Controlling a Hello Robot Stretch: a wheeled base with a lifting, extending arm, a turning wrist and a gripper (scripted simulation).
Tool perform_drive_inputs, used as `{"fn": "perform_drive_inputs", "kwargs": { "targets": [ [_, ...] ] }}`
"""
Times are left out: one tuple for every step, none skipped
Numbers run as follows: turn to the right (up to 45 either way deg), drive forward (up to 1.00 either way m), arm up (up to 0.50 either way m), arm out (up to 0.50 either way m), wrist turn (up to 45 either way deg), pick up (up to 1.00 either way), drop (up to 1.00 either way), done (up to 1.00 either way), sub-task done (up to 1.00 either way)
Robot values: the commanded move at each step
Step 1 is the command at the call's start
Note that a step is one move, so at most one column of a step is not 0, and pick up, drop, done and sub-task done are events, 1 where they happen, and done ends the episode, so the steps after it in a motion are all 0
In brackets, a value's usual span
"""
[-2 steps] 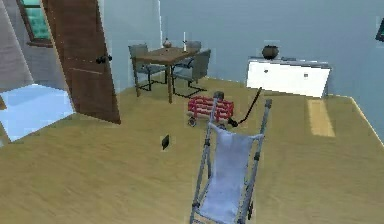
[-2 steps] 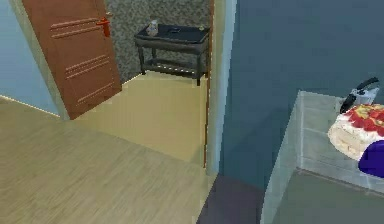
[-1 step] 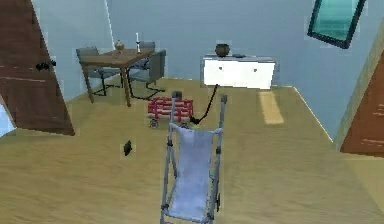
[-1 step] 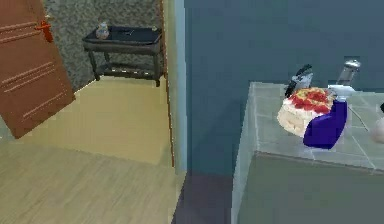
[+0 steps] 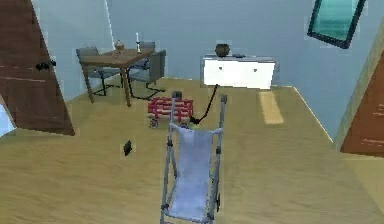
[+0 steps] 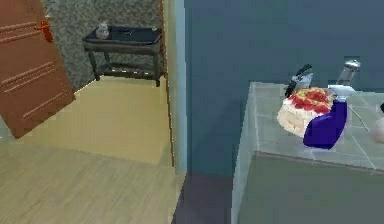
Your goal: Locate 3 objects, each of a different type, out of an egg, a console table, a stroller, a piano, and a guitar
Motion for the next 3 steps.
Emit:
{"fn": "perform_drive_inputs", "kwargs": {
  "targets": [
    [-45.0, 0.00, 0.00, 0.00, 0.0, 0.00, 0.00, 0.00, 0.00],
    [-30.0, 0.00, 0.00, 0.00, 0.0, 0.00, 0.00, 0.00, 0.00],
    [0.0, 0.15, 0.00, 0.00, 0.0, 0.00, 0.00, 0.00, 0.00]
  ]
}}
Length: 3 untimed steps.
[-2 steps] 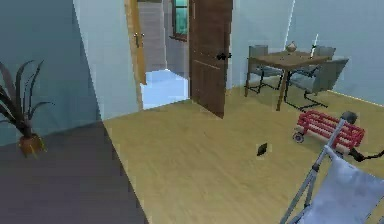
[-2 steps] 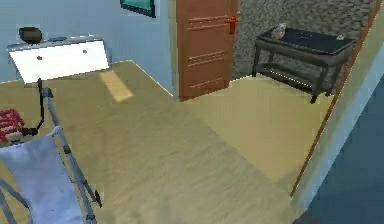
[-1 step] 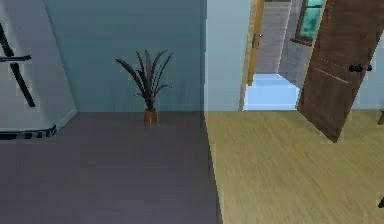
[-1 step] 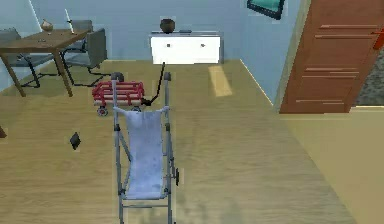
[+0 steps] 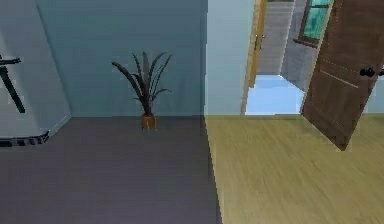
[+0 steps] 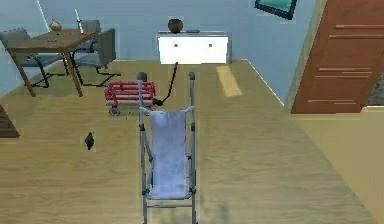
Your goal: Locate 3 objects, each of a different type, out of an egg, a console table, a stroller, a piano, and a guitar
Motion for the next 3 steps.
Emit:
{"fn": "perform_drive_inputs", "kwargs": {
  "targets": [
    [45.0, 0.00, 0.00, 0.00, 0.0, 0.00, 0.00, 0.00, 0.00],
    [45.0, 0.00, 0.00, 0.00, 0.0, 0.00, 0.00, 0.00, 0.00],
    [42.0, 0.00, 0.00, 0.00, 0.0, 0.00, 0.00, 0.00, 0.00]
  ]
}}
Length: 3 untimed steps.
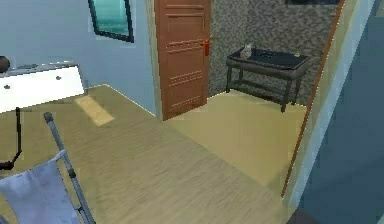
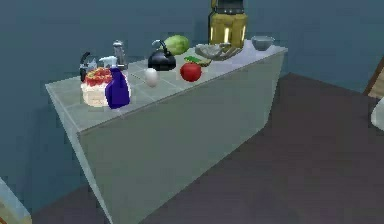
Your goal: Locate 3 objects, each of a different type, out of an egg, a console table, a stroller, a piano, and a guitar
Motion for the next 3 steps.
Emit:
{"fn": "perform_drive_inputs", "kwargs": {
  "targets": [
    [3.0, 0.00, 0.00, 0.00, 0.0, 0.00, 0.00, 0.00, 0.00],
    [0.0, 0.40, 0.00, 0.00, 0.0, 0.00, 0.00, 0.00, 0.00],
    [0.0, 0.40, 0.00, 0.00, 0.0, 0.00, 0.00, 0.00, 0.00]
  ]
}}
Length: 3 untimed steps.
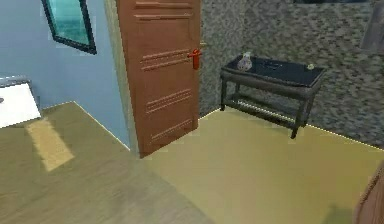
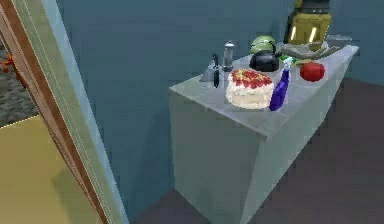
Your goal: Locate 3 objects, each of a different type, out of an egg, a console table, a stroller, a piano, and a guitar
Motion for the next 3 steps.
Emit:
{"fn": "perform_drive_inputs", "kwargs": {
  "targets": [
    [-45.0, 0.00, 0.00, 0.00, 0.0, 0.00, 0.00, 0.00, 0.00],
    [-3.0, 0.00, 0.00, 0.00, 0.0, 0.00, 0.00, 0.00, 0.00],
    [45.0, 0.00, 0.00, 0.00, 0.0, 0.00, 0.00, 0.00, 0.00]
  ]
}}
